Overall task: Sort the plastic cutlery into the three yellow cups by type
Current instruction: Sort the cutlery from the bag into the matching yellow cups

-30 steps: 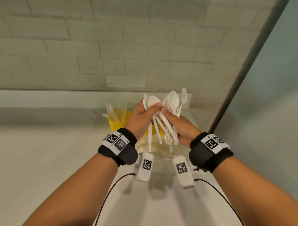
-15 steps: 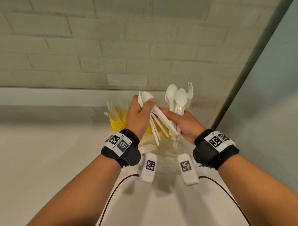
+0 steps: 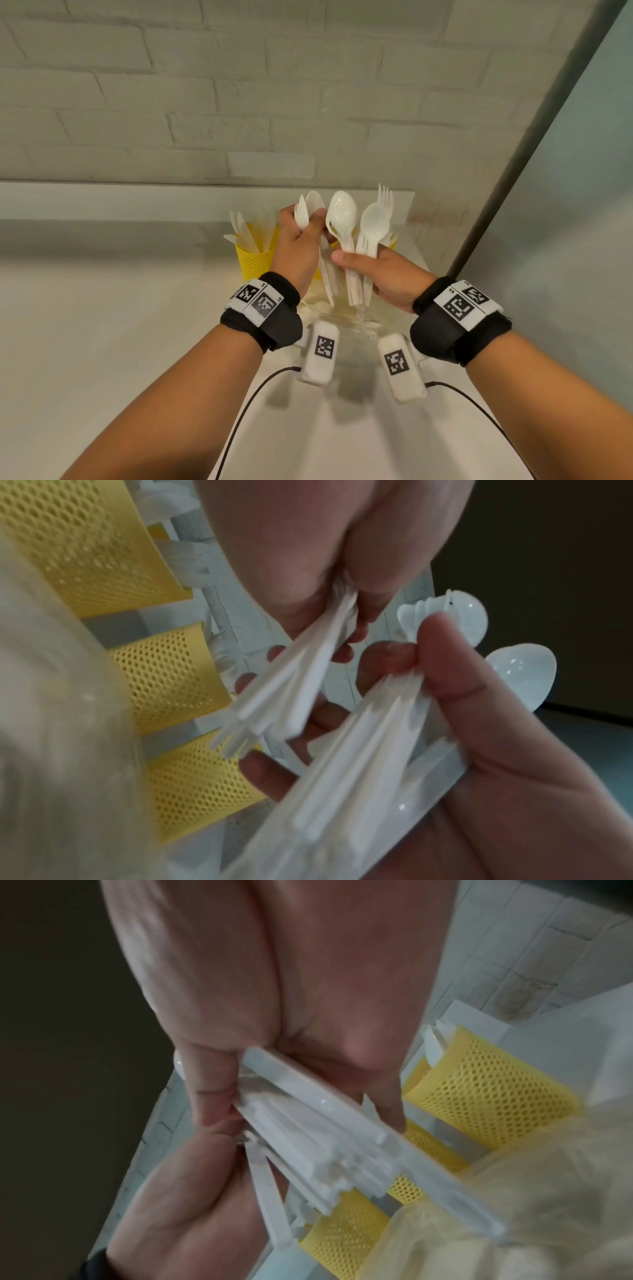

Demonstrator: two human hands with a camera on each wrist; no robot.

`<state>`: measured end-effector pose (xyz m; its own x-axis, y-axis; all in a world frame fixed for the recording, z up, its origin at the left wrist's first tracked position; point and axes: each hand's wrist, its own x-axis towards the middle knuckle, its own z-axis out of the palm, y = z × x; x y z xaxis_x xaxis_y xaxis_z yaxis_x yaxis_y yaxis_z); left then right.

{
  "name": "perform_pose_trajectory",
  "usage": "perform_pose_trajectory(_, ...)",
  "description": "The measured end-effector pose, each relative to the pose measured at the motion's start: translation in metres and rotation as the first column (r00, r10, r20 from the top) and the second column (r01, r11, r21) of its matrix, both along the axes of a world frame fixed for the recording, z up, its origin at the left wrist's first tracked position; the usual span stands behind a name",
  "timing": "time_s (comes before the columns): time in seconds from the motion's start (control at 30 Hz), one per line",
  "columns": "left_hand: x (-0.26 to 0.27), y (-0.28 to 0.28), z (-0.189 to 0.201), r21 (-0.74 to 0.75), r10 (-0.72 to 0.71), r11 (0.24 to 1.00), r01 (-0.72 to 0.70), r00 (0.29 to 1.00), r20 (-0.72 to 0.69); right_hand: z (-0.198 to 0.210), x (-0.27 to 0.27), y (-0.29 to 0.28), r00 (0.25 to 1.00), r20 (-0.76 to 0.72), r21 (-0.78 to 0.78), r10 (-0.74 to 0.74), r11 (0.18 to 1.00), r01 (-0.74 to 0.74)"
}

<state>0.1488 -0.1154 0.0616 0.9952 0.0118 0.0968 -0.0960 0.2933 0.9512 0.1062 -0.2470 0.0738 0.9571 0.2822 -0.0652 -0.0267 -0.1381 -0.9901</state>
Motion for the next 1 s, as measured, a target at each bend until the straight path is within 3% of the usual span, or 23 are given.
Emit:
perform_pose_trajectory(0.3, 0.004, 0.004, 0.002, 0.083, -0.196, 0.977, 0.198, 0.980, -0.026, -0.004, 0.003, -0.004, 0.997, -0.017, -0.058, 0.076, 0.995, -0.077)
perform_pose_trajectory(0.4, 0.006, 0.013, 0.003, 0.176, -0.288, 0.944, 0.280, 0.958, 0.017, -0.003, 0.001, -0.010, 0.997, -0.010, -0.080, 0.073, 0.994, -0.073)
perform_pose_trajectory(0.5, 0.010, 0.023, 0.005, 0.254, -0.386, 0.890, 0.379, 0.922, -0.026, -0.001, -0.001, -0.018, 0.994, -0.048, -0.061, 0.100, 0.993, -0.103)
perform_pose_trajectory(0.63, 0.017, 0.025, 0.010, 0.478, -0.389, 0.808, 0.345, 0.921, -0.008, -0.005, -0.001, -0.023, 0.994, -0.057, -0.018, 0.095, 0.995, -0.096)
perform_pose_trajectory(0.73, 0.020, 0.021, 0.014, 0.507, -0.412, 0.785, 0.356, 0.911, -0.001, -0.008, 0.000, -0.028, 0.994, -0.062, 0.067, 0.091, 0.994, -0.087)
perform_pose_trajectory(0.9, 0.029, 0.006, 0.027, 0.405, -0.352, 0.862, 0.306, 0.935, 0.044, -0.006, -0.004, -0.055, 0.989, -0.093, 0.174, -0.114, 0.976, 0.129)
perform_pose_trajectory(1.0, 0.041, -0.007, 0.040, 0.423, -0.300, 0.878, 0.225, 0.947, 0.118, 0.000, -0.005, -0.075, 0.976, -0.070, 0.182, -0.205, 0.959, 0.215)
